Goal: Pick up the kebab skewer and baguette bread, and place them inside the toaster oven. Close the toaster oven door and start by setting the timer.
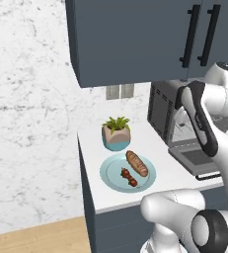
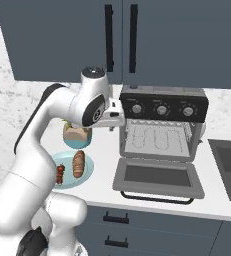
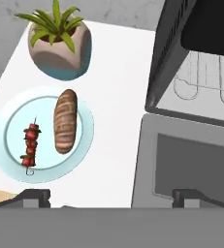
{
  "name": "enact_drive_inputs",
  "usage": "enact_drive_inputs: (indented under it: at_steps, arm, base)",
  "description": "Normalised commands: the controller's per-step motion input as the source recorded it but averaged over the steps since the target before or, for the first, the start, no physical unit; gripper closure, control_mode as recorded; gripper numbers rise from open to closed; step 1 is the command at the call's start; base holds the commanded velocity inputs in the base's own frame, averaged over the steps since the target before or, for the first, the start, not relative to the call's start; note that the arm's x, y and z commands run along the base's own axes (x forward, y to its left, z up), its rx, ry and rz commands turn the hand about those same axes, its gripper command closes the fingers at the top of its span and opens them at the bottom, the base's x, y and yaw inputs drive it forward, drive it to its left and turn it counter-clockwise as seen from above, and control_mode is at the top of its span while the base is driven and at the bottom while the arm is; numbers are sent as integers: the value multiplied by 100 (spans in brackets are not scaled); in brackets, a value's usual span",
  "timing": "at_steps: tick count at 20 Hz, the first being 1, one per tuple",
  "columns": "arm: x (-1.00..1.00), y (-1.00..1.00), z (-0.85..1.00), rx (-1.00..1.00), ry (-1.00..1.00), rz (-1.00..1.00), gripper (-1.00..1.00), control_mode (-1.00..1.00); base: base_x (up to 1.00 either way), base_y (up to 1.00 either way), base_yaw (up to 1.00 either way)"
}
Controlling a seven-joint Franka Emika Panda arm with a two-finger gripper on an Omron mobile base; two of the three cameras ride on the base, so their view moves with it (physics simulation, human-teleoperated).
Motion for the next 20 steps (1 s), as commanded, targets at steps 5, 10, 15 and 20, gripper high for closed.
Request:
enact_drive_inputs:
  at_steps: [5,10,15,20]
  arm:
    - [0,-82,-25,0,-28,49,-100,-100]
    - [2,-7,-46,0,-39,24,-100,-100]
    - [8,-27,-37,0,-24,8,-100,-100]
    - [14,-27,-13,0,-27,9,-100,-100]
  base:
    - [0,0,0]
    - [0,0,0]
    - [0,0,0]
    - [0,0,0]
